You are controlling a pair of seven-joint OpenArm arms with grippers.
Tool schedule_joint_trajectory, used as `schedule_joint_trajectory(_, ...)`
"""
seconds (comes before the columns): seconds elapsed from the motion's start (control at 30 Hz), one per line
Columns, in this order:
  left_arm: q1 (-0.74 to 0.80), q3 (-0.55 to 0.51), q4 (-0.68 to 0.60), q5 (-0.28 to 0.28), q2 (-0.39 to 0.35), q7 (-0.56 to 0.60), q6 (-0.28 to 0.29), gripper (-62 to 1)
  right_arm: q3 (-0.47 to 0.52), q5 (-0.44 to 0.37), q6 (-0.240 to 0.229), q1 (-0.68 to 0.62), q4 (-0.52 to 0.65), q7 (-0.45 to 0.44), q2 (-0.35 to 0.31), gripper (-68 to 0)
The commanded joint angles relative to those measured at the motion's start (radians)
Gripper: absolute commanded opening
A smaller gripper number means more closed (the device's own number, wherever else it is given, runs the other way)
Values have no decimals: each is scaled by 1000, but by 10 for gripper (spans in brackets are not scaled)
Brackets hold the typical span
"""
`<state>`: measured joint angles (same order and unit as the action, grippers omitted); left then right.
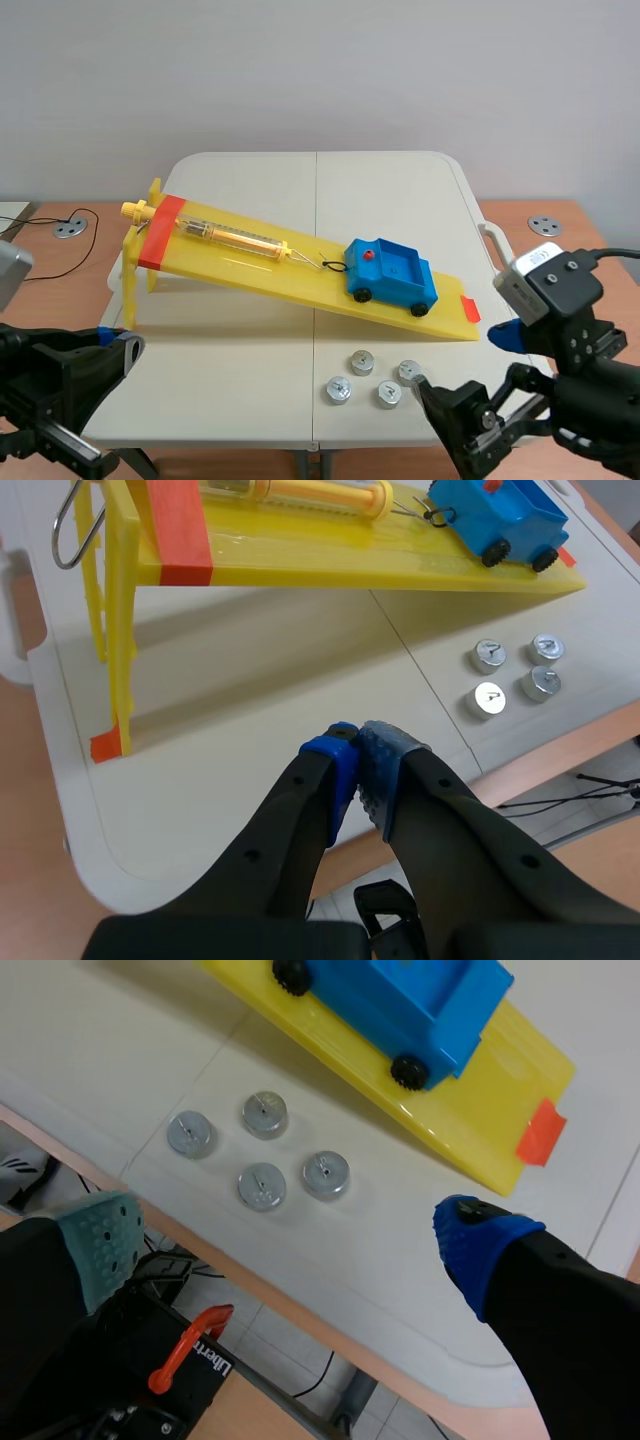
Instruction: Place the four metal weights on the blue cart on the ramp.
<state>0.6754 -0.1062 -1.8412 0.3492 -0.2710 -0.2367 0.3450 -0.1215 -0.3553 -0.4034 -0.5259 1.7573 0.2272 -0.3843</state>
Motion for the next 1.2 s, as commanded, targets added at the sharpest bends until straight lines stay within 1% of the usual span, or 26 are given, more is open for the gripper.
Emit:
schedule_joint_trajectory(0.0, -31, -13, -45, 73, 14, 74, 24, -584, 5, 18, -3, 68, 63, -85, -3, -158)
schedule_joint_trajectory(0.1, -57, -11, -11, 73, 28, 58, 25, -584, -39, 39, -10, 98, 58, -69, -3, -229)
schedule_joint_trajectory(0.17, -73, -10, 14, 74, 35, 58, 25, -584, -70, 47, -13, 122, 47, -59, -3, -256)
schedule_joint_trajectory(0.2, -79, -10, 27, 73, 38, 56, 25, -584, -85, 63, -16, 132, 39, -55, -3, -266)
schedule_joint_trajectory(0.33, -87, -10, 45, 74, 41, 56, 25, -584, -142, 110, -16, 176, 3, -53, 0, -268)
schedule_joint_trajectory(0.37, -90, -10, 45, 74, 41, 56, 25, -584, -153, 129, -16, 184, -6, -53, 8, -269)
schedule_joint_trajectory(0.43, -93, -10, 45, 74, 41, 56, 25, -584, -172, 163, -16, 204, -30, -53, 24, -295)
schedule_joint_trajectory(0.5, -98, -10, 45, 74, 41, 56, 25, -584, -190, 173, -16, 225, -56, -53, 44, -312)
schedule_joint_trajectory(0.63, -100, -10, 45, 73, 41, 56, 25, -584, -222, 214, -16, 260, -106, -53, 81, -312)
schedule_joint_trajectory(0.73, -100, -10, 45, 72, 41, 56, 25, -584, -247, 229, -16, 283, -140, -64, 97, -312)
schedule_joint_trajectory(1.07, -100, -10, 45, 73, 41, 56, 25, -584, -306, 309, -14, 329, -231, -123, 158, -312)
schedule_joint_trajectory(1.17, -103, -10, 45, 73, 41, 56, 25, -584, -320, 322, -14, 341, -252, -138, 169, -325)
